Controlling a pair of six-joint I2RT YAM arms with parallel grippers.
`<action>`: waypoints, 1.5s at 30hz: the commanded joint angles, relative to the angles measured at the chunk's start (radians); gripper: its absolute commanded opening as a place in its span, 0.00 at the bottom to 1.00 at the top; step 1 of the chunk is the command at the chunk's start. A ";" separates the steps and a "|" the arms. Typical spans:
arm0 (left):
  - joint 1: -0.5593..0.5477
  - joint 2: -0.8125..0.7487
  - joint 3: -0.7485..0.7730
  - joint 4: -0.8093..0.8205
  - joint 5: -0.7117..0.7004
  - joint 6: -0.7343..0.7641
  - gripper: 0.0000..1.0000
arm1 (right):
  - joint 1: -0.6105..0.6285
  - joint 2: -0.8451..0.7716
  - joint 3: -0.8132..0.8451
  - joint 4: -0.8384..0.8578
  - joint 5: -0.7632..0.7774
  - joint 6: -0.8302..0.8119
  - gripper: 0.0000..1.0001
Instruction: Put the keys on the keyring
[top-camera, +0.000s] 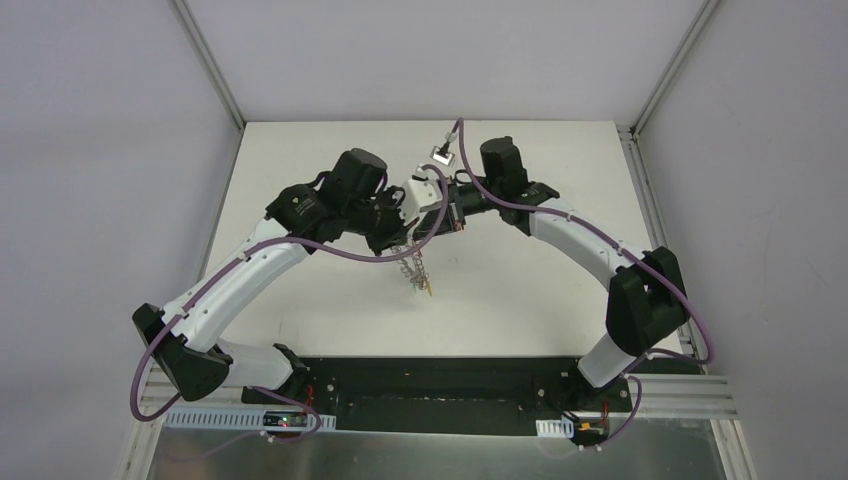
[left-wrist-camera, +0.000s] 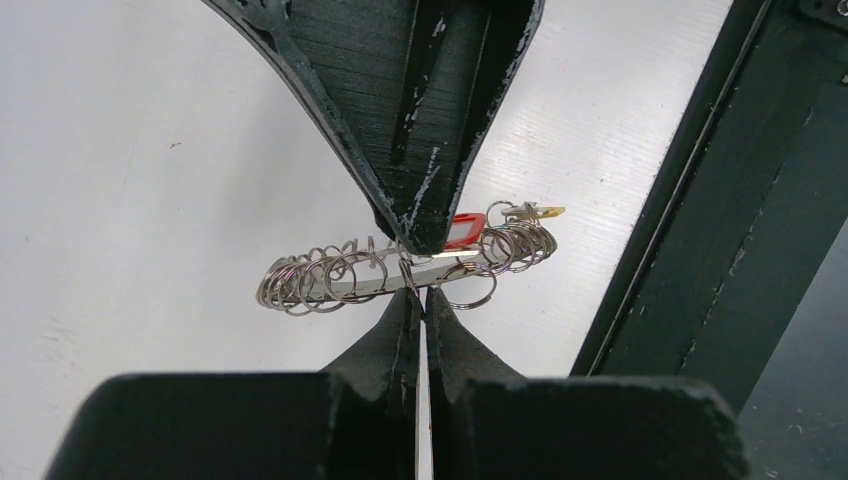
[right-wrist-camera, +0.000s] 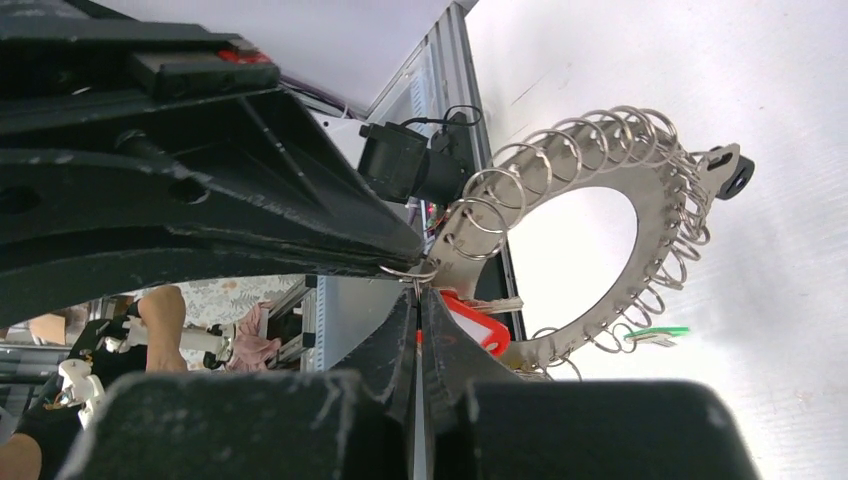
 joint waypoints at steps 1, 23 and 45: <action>-0.038 -0.037 0.024 0.016 0.038 0.031 0.00 | 0.001 0.024 0.054 0.001 0.119 -0.030 0.00; -0.050 -0.038 0.012 0.015 0.008 0.040 0.00 | -0.019 0.000 0.047 -0.008 0.054 -0.044 0.00; -0.050 -0.032 0.012 0.013 0.006 0.032 0.00 | -0.043 -0.063 -0.004 0.145 -0.111 0.017 0.00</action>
